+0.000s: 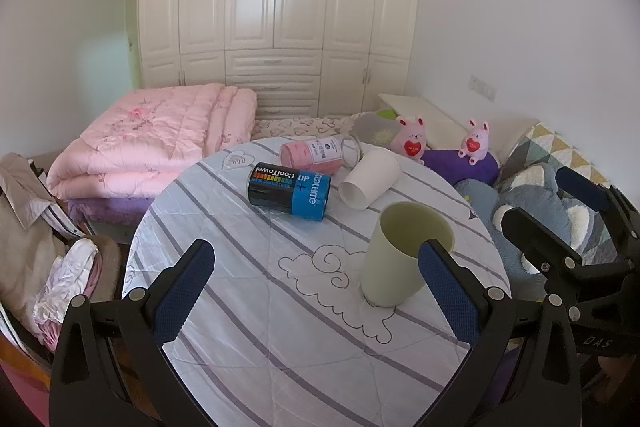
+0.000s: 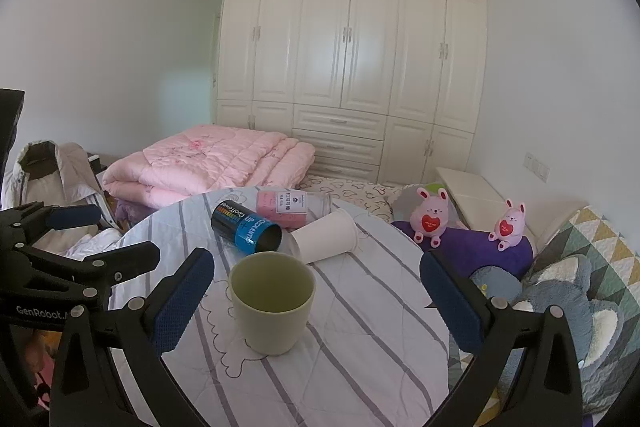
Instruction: Flip cup upright
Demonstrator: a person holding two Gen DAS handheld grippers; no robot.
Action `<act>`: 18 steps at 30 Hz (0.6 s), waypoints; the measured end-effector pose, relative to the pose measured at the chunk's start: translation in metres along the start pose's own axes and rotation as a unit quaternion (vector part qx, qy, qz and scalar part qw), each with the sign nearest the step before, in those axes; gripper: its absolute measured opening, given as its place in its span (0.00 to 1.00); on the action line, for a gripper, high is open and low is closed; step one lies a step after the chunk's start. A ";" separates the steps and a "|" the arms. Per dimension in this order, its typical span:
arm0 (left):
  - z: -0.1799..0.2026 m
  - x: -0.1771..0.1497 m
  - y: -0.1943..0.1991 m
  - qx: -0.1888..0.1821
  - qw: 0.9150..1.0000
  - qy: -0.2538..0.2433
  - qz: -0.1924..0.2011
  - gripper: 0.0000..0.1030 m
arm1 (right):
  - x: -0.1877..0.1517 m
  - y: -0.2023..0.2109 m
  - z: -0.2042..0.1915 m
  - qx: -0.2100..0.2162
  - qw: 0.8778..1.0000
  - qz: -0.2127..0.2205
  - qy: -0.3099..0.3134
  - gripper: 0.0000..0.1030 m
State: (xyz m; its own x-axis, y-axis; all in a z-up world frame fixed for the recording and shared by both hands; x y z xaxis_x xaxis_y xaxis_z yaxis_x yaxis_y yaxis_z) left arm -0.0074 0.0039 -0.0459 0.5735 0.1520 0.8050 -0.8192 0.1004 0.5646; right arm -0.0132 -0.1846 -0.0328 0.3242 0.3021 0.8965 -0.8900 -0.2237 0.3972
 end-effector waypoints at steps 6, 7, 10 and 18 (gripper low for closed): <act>0.002 0.001 0.000 0.008 1.000 -0.007 0.006 1.00 | -0.002 -0.001 -0.001 -0.002 1.000 -0.004 0.001 1.00; 0.001 0.001 0.000 0.009 1.000 -0.007 0.009 1.00 | -0.002 -0.001 -0.001 -0.002 1.000 -0.005 0.001 1.00; 0.000 0.002 0.004 0.013 0.999 -0.007 0.034 1.00 | -0.002 -0.002 -0.001 -0.001 1.000 -0.005 0.000 1.00; -0.001 0.002 -0.005 0.032 0.999 -0.013 0.028 1.00 | -0.007 -0.014 -0.004 0.004 1.000 -0.024 0.000 1.00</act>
State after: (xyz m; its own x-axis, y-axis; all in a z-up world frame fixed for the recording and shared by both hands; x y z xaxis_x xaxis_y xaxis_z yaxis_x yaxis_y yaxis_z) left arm -0.0024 0.0042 -0.0475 0.5265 0.1292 0.8403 -0.8491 0.0300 0.5274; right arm -0.0043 -0.1804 -0.0452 0.3666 0.3130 0.8761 -0.8705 -0.2171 0.4418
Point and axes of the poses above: each gripper's, at about its wrist camera, not at the fingertips, and y roughly against the way its jaws point, z to its right, x to its top, the point moved 2 cm from there along -y, roughly the way its jaws point, and after that the axes turned 8 degrees about y, right-handed, at the moved point
